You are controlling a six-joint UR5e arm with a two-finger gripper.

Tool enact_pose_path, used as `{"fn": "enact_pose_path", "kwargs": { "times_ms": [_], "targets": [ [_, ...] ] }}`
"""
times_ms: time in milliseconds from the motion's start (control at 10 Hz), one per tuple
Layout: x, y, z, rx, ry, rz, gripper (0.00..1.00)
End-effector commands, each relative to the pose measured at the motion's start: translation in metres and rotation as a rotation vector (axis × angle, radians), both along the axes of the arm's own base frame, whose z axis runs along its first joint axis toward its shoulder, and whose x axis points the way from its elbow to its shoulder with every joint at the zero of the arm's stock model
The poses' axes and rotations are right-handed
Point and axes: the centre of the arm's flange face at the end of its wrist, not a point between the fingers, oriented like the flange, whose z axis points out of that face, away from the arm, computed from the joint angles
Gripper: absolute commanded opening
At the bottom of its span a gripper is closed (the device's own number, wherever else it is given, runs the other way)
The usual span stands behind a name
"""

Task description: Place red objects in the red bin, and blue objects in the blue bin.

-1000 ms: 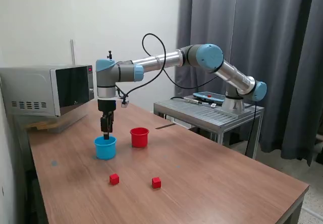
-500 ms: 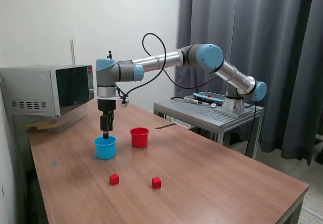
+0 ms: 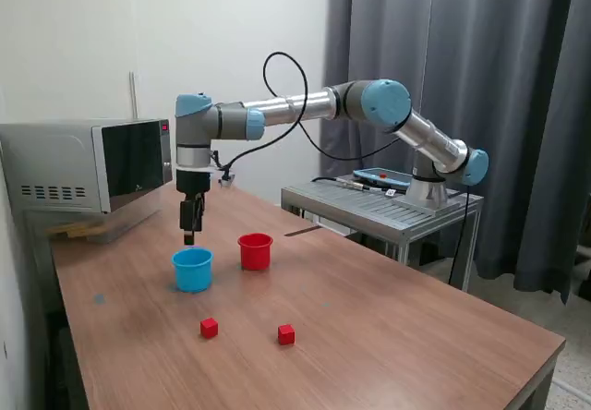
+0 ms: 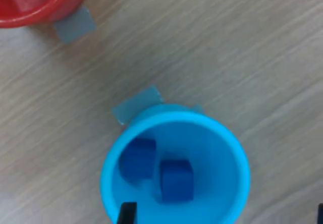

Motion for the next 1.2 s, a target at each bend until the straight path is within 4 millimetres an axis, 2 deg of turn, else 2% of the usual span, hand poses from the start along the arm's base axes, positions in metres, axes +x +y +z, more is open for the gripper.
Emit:
{"fn": "enact_pose_path", "kwargs": {
  "times_ms": [0, 100, 500, 700, 900, 1100],
  "targets": [
    [0.000, -0.004, 0.017, 0.006, 0.021, 0.006, 1.00],
    [-0.001, -0.015, 0.023, 0.007, 0.027, 0.021, 1.00],
    [0.008, -0.029, 0.062, 0.005, 0.017, 0.045, 1.00],
    [0.013, -0.057, 0.083, 0.006, 0.016, 0.090, 1.00],
    [0.023, -0.067, 0.112, 0.005, 0.010, 0.110, 1.00],
    [0.032, -0.093, 0.136, 0.004, 0.008, 0.148, 1.00]
  ]
}}
